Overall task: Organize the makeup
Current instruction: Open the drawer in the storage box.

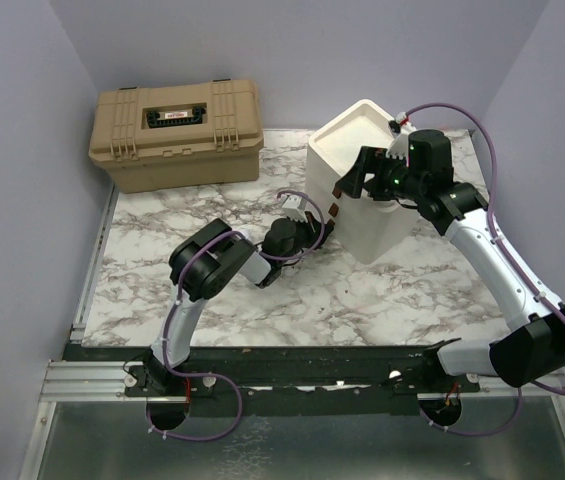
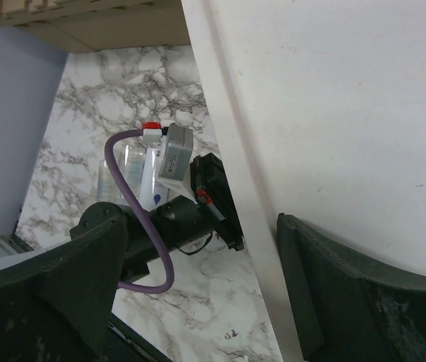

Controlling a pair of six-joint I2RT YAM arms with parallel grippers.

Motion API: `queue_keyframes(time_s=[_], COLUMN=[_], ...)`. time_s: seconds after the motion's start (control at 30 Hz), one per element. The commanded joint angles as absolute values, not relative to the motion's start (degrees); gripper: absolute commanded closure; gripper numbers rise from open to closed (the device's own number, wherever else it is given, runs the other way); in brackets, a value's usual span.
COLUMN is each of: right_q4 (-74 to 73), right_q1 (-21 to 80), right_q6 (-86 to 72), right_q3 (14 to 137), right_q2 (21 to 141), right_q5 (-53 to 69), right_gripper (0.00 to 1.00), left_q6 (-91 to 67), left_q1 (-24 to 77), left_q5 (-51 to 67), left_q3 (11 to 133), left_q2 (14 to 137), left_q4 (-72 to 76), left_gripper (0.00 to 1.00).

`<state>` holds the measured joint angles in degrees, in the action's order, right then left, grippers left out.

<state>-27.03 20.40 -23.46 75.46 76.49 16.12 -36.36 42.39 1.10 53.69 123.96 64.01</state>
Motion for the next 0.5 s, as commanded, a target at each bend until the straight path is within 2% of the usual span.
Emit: queue_keyframes(time_s=[0.0, 0.47], right_q4=[-35.2, -36.65], right_q1=[21.01, 20.96], right_q6=[-20.68, -21.2], right_q3=[73.71, 76.62], right_q2=[77.75, 78.0], right_q5=[13.99, -1.34], right_gripper=[0.14, 0.12], left_q6=[-35.78, -32.86], left_q1=[42.7, 43.86], left_q5=[4.54, 10.1], left_q3=[57.17, 55.29], left_q2=[120.05, 117.55], left_q4=[63.48, 61.08], left_gripper=[1.0, 1.0])
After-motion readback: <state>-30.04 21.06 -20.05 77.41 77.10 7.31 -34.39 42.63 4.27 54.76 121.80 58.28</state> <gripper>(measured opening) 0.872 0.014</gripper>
